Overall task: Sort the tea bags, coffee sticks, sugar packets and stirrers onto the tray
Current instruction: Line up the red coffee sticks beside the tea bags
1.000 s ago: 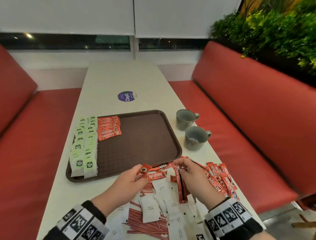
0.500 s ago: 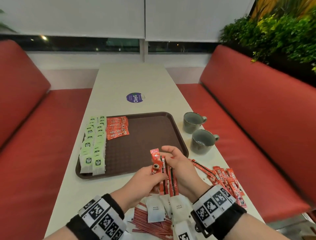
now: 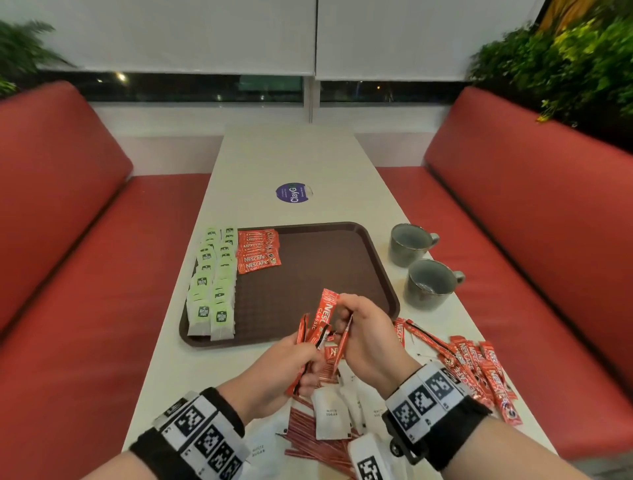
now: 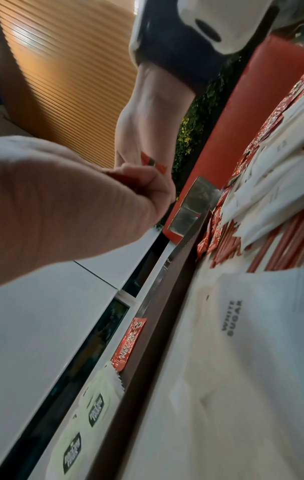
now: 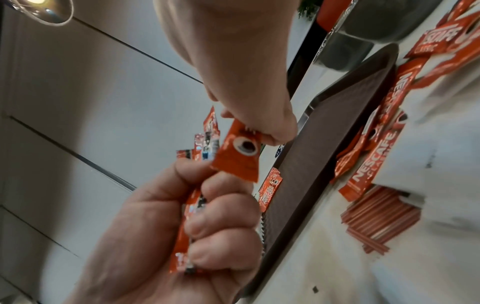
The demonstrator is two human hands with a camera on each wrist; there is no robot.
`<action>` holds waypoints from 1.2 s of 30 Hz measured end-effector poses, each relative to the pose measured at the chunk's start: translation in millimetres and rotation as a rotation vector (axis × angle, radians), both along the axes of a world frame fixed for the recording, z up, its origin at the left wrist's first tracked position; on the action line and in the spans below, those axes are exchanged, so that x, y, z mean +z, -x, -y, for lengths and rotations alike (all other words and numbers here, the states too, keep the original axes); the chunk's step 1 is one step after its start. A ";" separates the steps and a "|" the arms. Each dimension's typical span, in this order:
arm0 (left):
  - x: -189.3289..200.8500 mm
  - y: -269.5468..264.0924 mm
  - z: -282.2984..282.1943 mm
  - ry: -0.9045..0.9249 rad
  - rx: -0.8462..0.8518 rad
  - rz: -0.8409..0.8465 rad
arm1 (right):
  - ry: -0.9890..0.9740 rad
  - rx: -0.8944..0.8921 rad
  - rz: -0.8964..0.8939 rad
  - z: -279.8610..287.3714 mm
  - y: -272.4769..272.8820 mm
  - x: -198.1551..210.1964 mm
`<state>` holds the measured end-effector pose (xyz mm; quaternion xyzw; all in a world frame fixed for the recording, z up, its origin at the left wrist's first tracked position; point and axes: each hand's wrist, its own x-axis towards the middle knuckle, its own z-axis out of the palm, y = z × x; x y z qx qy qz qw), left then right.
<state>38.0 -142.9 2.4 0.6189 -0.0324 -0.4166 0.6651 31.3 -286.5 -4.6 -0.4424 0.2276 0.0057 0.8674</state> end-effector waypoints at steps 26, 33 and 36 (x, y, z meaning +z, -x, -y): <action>4.4 -4.5 -18.8 -0.060 0.108 0.127 | 0.003 0.108 0.060 -2.3 1.9 18.8; 3.6 -5.0 -28.9 -0.065 0.067 0.130 | 0.402 0.300 0.074 4.6 13.4 10.6; 2.4 -5.5 -37.4 -0.089 0.041 0.160 | 0.408 0.257 0.052 4.5 11.6 10.9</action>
